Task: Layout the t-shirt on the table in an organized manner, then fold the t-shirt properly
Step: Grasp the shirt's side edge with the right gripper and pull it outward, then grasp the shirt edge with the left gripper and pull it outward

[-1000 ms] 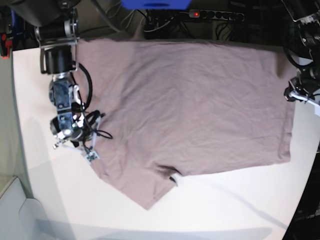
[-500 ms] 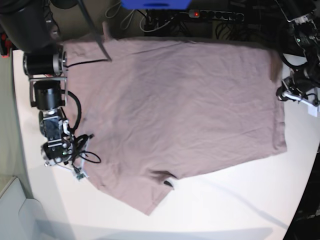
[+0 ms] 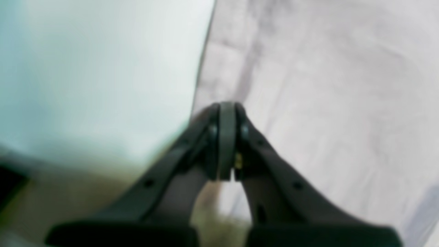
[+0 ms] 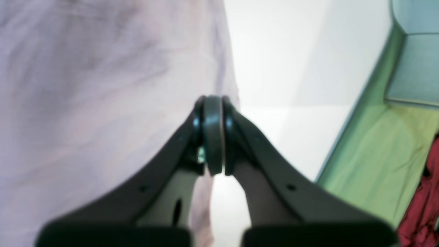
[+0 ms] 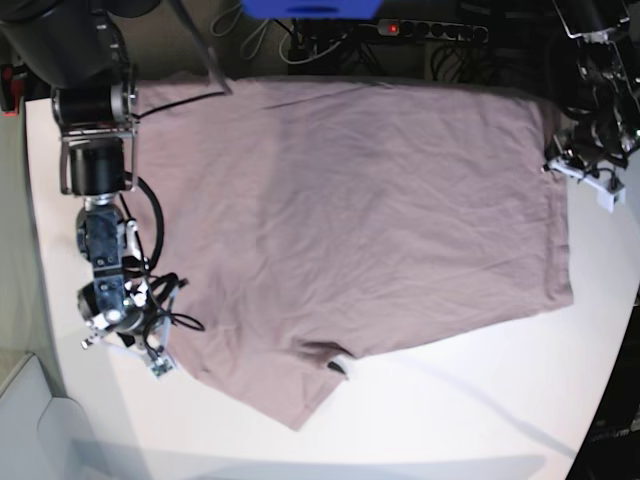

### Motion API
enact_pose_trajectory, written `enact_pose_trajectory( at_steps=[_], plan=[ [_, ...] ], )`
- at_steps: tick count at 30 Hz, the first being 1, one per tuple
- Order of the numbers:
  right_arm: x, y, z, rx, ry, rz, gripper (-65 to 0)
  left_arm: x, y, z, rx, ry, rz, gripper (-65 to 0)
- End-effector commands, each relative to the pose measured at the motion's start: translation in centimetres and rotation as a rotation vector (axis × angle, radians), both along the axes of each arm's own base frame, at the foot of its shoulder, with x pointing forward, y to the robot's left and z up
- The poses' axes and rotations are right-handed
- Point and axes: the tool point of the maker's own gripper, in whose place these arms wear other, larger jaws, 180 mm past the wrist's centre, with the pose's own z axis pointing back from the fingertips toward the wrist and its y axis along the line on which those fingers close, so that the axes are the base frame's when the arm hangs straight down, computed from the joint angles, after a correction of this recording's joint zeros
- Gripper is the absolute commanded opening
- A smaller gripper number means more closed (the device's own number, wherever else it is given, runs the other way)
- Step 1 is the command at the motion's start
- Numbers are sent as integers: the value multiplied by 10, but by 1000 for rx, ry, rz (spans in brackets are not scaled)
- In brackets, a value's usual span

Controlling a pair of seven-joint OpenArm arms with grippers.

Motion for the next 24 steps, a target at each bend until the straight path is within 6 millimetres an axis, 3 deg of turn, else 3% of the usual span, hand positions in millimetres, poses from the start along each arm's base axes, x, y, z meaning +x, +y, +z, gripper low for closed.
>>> enact_pose_trajectory(
  at_steps=[1, 8, 12, 15, 24],
  plan=[
    [15, 3, 28, 0, -75, 8, -650, 7, 1, 1, 22, 3, -20, -650],
    [-5, 18, 53, -23, -133, 15, -650, 30, 1, -8, 13, 10, -14, -650],
    [-14, 21, 56, -27, -153, 23, -650, 48, 27, -4, 87, -5, 16, -650],
    [-25, 22, 48, -29, -139, 27, -650, 60, 46, -4, 138, -13, 44, -650],
    [-61, 23, 5, -25, -36, 31, -650, 122, 62, 14, 196, -109, 84, -650]
  ],
)
